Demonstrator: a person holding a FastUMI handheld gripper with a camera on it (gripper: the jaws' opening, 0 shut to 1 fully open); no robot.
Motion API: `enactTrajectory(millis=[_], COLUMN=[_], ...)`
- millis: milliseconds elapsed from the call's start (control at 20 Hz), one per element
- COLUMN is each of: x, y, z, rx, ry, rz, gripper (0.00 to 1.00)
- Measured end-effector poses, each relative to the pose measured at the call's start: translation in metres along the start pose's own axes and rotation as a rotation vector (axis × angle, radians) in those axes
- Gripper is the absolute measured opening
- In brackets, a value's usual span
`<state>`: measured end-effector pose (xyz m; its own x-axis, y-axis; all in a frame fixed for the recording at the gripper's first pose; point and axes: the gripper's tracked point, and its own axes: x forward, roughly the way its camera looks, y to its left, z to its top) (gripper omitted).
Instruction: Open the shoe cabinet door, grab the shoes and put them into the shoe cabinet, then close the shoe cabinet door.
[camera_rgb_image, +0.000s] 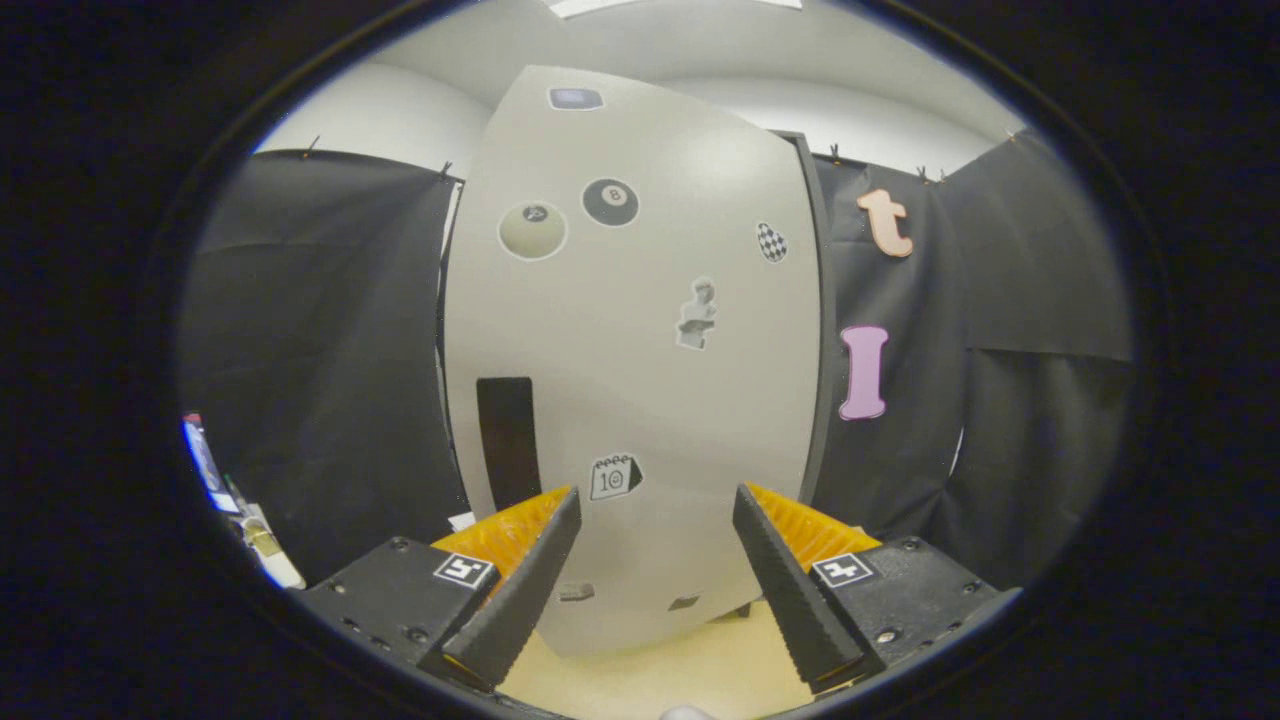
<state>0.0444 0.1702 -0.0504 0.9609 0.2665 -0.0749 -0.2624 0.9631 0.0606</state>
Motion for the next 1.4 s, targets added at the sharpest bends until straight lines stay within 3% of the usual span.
enactTrajectory(millis=[500,1150,1400], x=[-0.018,-0.114,-0.127], y=[-0.008,-0.109,-0.147], z=[0.003,0.042,0.049], rx=[-0.017,0.009,0.016], ry=[0.0,-0.09,-0.093], rz=[-0.038,-0.162,-0.212], gripper=[1.0,1.0,1.0])
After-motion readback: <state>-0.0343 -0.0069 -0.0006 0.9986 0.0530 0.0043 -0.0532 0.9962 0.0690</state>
